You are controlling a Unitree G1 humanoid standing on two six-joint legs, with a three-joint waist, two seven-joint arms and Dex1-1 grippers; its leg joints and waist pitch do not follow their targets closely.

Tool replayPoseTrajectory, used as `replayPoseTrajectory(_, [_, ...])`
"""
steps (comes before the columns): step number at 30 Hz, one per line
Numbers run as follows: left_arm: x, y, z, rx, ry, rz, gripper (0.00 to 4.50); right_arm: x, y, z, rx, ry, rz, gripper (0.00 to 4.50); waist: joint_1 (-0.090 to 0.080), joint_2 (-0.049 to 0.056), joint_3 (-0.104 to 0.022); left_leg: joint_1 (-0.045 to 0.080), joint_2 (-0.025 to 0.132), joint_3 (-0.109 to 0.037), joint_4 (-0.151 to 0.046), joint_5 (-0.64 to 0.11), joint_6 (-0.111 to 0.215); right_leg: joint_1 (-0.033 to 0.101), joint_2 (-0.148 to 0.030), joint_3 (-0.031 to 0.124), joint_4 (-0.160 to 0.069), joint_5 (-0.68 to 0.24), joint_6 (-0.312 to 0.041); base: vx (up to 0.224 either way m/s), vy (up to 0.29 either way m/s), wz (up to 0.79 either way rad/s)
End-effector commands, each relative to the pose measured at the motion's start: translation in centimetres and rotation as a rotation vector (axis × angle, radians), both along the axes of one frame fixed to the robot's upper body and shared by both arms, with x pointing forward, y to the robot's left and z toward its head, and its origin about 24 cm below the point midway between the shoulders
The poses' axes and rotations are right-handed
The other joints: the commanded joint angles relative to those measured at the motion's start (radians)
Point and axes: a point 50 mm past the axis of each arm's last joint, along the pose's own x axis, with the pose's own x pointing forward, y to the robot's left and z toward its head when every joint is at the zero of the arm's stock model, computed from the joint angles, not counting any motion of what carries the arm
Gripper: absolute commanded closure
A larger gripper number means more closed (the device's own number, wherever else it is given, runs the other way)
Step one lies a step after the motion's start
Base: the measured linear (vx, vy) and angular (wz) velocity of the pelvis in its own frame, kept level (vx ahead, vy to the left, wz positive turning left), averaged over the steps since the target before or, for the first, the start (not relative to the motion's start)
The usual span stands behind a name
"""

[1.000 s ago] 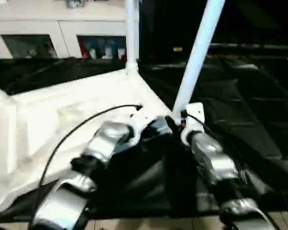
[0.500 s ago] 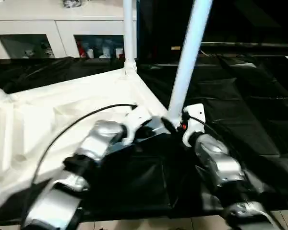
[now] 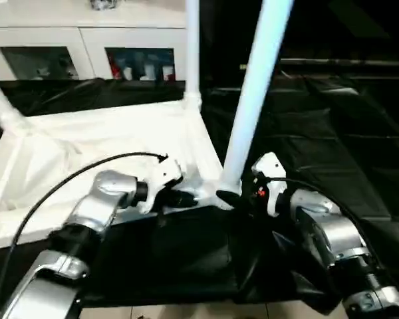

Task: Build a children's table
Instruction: Rotate leg to tighten

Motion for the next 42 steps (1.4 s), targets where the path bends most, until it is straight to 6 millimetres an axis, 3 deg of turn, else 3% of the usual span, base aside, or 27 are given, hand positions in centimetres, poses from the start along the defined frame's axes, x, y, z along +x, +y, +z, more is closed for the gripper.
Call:
replayPoseTrajectory(1, [-0.3, -0.7, 0.8, -0.082, -0.007, -0.049, 4.5, 0.2, 0.0, 0.9, -0.001, -0.031, 0.021, 0.66, -0.001, -0.013, -0.061, -0.008, -0.01, 0.022, -0.063, -0.198, 0.041, 0.061, -0.035, 0.029, -0.076, -0.253, -0.198, 0.0, 0.0, 0.0])
replayPoseTrajectory(7, [-0.4, -0.6, 0.7, -0.079, -0.004, -0.049, 4.5, 0.2, 0.2, 0.8, 0.014, -0.02, 0.04, 1.15, 0.0, -0.011, -0.062, -0.009, -0.01, 0.021, -0.062, -0.181, 0.044, 0.062, -0.036, 0.029, -0.073, -0.241, -0.196, 0.0, 0.0, 0.0])
replayPoseTrajectory(8, [-0.4, -0.6, 0.7, -0.079, -0.002, -0.05, 4.5, 0.2, 0.2, 0.8, 0.014, -0.02, 0.041, 1.41, 0.0, -0.011, -0.062, -0.008, -0.009, 0.021, -0.062, -0.179, 0.043, 0.062, -0.036, 0.029, -0.073, -0.239, -0.197, 0.0, 0.0, 0.0])
replayPoseTrajectory(14, [-0.5, -0.6, 0.8, -0.078, -0.002, -0.048, 4.5, 0.2, 0.2, 0.7, 0.019, -0.018, 0.038, 1.71, 0.0, -0.01, -0.062, -0.008, -0.01, 0.021, -0.061, -0.175, 0.043, 0.062, -0.035, 0.029, -0.072, -0.234, -0.198, 0.0, 0.0, 0.0])
replayPoseTrajectory(19, [-0.2, -0.9, 0.6, -0.067, -0.018, -0.017, 4.5, 0.3, 0.2, 0.2, 0.014, -0.014, -0.027, 1.74, 0.0, -0.008, -0.063, -0.009, -0.011, 0.021, -0.061, -0.175, 0.039, 0.062, -0.035, 0.029, -0.072, -0.228, -0.2, 0.0, 0.0, 0.0])
replayPoseTrajectory(21, [0.4, -1.4, 0.4, -0.05, -0.046, 0.042, 4.5, 0.8, 0.3, -0.4, 0.015, -0.015, -0.145, 1.75, -0.003, -0.008, -0.059, -0.008, -0.011, 0.022, -0.063, -0.187, 0.031, 0.059, -0.035, 0.029, -0.075, -0.253, -0.194, 0.0, 0.0, 0.0])
replayPoseTrajectory(26, [1.6, -4.1, -0.1, -0.029, -0.075, 0.155, 4.5, 1.9, 1.2, -1.7, 0.049, 0.019, -0.46, 1.75, -0.006, -0.009, -0.062, -0.004, -0.014, 0.021, -0.063, -0.189, 0.005, 0.057, -0.035, 0.029, -0.079, -0.296, -0.168, 0.0, 0.0, 0.0])
replayPoseTrajectory(30, [2.4, -6.9, -0.3, -0.008, -0.096, 0.266, 4.5, 2.6, 2.9, -2.4, 0.045, 0.04, -0.602, 1.75, -0.005, -0.009, -0.064, -0.007, -0.017, 0.021, -0.061, -0.169, 0.011, 0.06, -0.034, 0.03, -0.079, -0.266, -0.169, 0.0, 0.0, 0.0])
replayPoseTrajectory(35, [2.5, -8.7, -0.2, -0.013, -0.111, 0.273, 4.5, 2.9, 4.7, -2.3, 0.065, 0.026, -0.598, 1.75, -0.002, -0.009, -0.065, -0.009, -0.018, 0.022, -0.059, -0.167, 0.022, 0.063, -0.034, 0.029, -0.075, -0.22, -0.181, 0.0, 0.0, 0.0])
replayPoseTrajectory(38, [2.4, -8.7, -0.1, -0.021, -0.115, 0.252, 4.5, 3.0, 5.1, -1.7, 0.087, 0.0, -0.559, 1.75, 0.0, -0.01, -0.065, -0.011, -0.019, 0.022, -0.059, -0.163, 0.037, 0.065, -0.034, 0.028, -0.075, -0.21, -0.181, 0.0, 0.0, 0.0])
replayPoseTrajectory(39, [2.4, -8.3, 0.0, -0.022, -0.117, 0.241, 4.5, 3.1, 5.0, -1.4, 0.094, -0.016, -0.527, 1.75, 0.001, -0.005, -0.065, -0.009, -0.018, 0.021, -0.06, -0.167, 0.039, 0.065, -0.034, 0.028, -0.076, -0.215, -0.182, 0.0, 0.0, 0.0])
replayPoseTrajectory(40, [2.4, -8.2, 0.0, -0.022, -0.118, 0.239, 4.5, 3.1, 4.9, -1.3, 0.095, -0.02, -0.522, 1.2, 0.0, -0.007, -0.065, -0.01, -0.018, 0.021, -0.06, -0.169, 0.039, 0.065, -0.034, 0.028, -0.076, -0.214, -0.182, 0.0, 0.0, 0.0])
replayPoseTrajectory(42, [2.3, -7.6, 0.1, -0.023, -0.12, 0.224, 4.5, 3.2, 4.5, -0.9, 0.103, -0.037, -0.501, 1.06, -0.001, -0.007, -0.067, -0.011, -0.018, 0.021, -0.059, -0.17, 0.043, 0.067, -0.034, 0.028, -0.074, -0.197, -0.191, 0.0, 0.0, 0.0])
